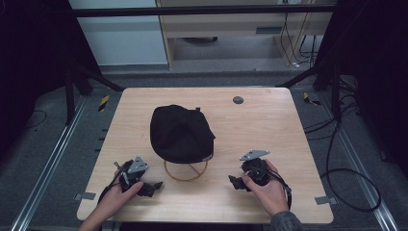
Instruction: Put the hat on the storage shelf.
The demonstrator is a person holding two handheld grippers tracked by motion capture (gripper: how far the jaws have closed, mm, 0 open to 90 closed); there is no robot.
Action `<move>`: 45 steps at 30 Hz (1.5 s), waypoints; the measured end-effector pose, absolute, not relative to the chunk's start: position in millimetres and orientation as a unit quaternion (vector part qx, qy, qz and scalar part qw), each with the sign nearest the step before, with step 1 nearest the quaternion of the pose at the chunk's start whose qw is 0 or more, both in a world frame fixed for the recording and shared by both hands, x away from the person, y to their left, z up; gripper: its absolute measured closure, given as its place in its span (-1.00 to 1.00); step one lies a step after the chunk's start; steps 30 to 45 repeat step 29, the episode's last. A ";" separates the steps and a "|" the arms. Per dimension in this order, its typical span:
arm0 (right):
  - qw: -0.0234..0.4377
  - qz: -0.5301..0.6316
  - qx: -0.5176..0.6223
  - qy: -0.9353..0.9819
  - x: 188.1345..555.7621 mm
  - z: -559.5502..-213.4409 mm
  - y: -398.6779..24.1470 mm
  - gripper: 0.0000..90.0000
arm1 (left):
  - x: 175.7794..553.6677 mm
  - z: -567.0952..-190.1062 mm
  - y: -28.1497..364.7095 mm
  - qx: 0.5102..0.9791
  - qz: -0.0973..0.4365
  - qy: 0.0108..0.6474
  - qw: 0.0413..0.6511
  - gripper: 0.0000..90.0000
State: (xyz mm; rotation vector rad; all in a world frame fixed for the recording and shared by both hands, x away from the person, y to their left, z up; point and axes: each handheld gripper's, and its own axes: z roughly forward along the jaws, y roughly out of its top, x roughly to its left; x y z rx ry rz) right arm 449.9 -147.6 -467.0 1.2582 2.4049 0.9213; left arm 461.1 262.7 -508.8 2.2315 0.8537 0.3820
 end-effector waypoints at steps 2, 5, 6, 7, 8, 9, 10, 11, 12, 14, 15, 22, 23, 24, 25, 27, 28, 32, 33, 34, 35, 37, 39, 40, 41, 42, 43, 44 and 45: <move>0.139 0.318 0.442 0.827 452.8 -473.7 -148.3 -0.68 | 461.2 -508.8 262.7 0.863 0.148 0.330 0.353 -1.00; 0.140 0.322 0.455 0.819 458.5 -483.7 -149.1 -0.68 | 461.1 -508.8 262.7 0.863 0.148 0.330 0.353 -1.00; 0.140 0.322 0.459 0.817 459.7 -485.5 -149.1 -0.68 | 461.1 -508.8 262.7 0.863 0.148 0.330 0.353 -1.00; 0.140 0.323 0.463 0.814 461.4 -488.1 -149.3 -0.69 | 461.1 -508.8 262.7 0.863 0.148 0.330 0.353 -1.00; 0.141 0.325 0.466 0.811 462.9 -490.2 -149.5 -0.69 | 461.1 -508.8 262.7 0.863 0.148 0.330 0.353 -1.00; 0.143 0.324 0.470 0.808 464.0 -492.2 -149.6 -0.69 | 461.1 -508.8 262.7 0.863 0.148 0.330 0.353 -1.00; 0.143 0.325 0.472 0.807 465.1 -494.8 -149.5 -0.69 | 461.1 -508.8 262.7 0.863 0.148 0.330 0.353 -1.00; 0.144 0.324 0.473 0.806 465.5 -496.1 -149.5 -0.69 | 461.1 -508.8 262.7 0.863 0.148 0.330 0.353 -1.00; 0.146 0.323 0.473 0.807 466.4 -498.8 -149.6 -0.71 | 461.1 -508.8 262.6 0.863 0.148 0.330 0.353 -1.00; 0.163 0.319 0.467 0.808 466.9 -501.3 -148.7 -0.73 | 461.1 -508.8 262.6 0.863 0.148 0.330 0.353 -1.00; 0.168 0.318 0.465 0.809 467.3 -502.1 -148.2 -0.76 | 461.1 -508.8 262.7 0.863 0.148 0.330 0.353 -1.00; 0.200 0.342 0.456 0.796 464.3 -512.3 -143.3 -0.93 | 461.0 -508.9 262.6 0.863 0.148 0.330 0.353 -1.00; 0.200 0.342 0.455 0.798 463.9 -512.3 -143.7 -0.93 | 461.1 -508.9 262.7 0.863 0.148 0.330 0.353 -1.00; 0.200 0.342 0.454 0.798 463.3 -512.3 -143.7 -0.93 | 461.0 -508.9 262.6 0.863 0.148 0.330 0.353 -1.00; 0.199 0.343 0.451 0.800 462.5 -512.3 -144.3 -0.93 | 461.0 -508.9 262.6 0.863 0.148 0.330 0.353 -1.00; 0.199 0.344 0.449 0.800 461.0 -512.4 -145.0 -0.93 | 461.0 -508.9 262.7 0.863 0.148 0.330 0.353 -1.00; 0.198 0.344 0.451 0.800 460.5 -512.4 -144.8 -0.93 | 461.0 -508.9 262.7 0.863 0.148 0.330 0.353 -1.00; 0.198 0.343 0.451 0.800 460.5 -512.4 -144.8 -0.93 | 461.1 -508.8 262.7 0.863 0.148 0.330 0.353 -1.00; 0.198 0.343 0.451 0.800 460.5 -512.4 -144.8 -0.93 | 461.1 -508.8 262.7 0.863 0.148 0.330 0.353 -1.00; 0.198 0.343 0.451 0.800 460.5 -512.4 -144.8 -0.93 | 461.1 -508.8 262.7 0.863 0.148 0.330 0.353 -1.00; 0.198 0.343 0.451 0.800 460.5 -512.4 -144.8 -0.93 | 461.1 -508.8 262.7 0.863 0.148 0.330 0.353 -1.00; 0.198 0.343 0.451 0.800 460.5 -512.4 -144.8 -0.93 | 461.1 -508.8 262.7 0.863 0.148 0.330 0.353 -1.00; 0.198 0.343 0.451 0.800 460.5 -512.4 -144.8 -0.93 | 461.1 -508.8 262.7 0.863 0.148 0.330 0.353 -1.00; 0.198 0.343 0.451 0.800 460.5 -512.4 -144.8 -0.93 | 461.1 -508.8 262.7 0.863 0.148 0.330 0.353 -1.00; 0.198 0.343 0.451 0.800 460.5 -512.4 -144.8 -0.93 | 461.1 -508.8 262.7 0.863 0.148 0.330 0.353 -1.00; 0.198 0.343 0.451 0.800 460.5 -512.4 -144.8 -0.93 | 461.1 -508.8 262.7 0.863 0.148 0.330 0.353 -1.00; 0.198 0.343 0.451 0.800 460.5 -512.4 -144.8 -0.93 | 461.1 -508.8 262.7 0.863 0.148 0.330 0.353 -1.00; 0.198 0.343 0.451 0.800 460.5 -512.4 -144.8 -0.93 | 461.1 -508.8 262.7 0.863 0.148 0.330 0.353 -1.00; 0.198 0.343 0.451 0.800 460.5 -512.4 -144.8 -0.93 | 461.1 -508.8 262.7 0.863 0.148 0.330 0.353 -1.00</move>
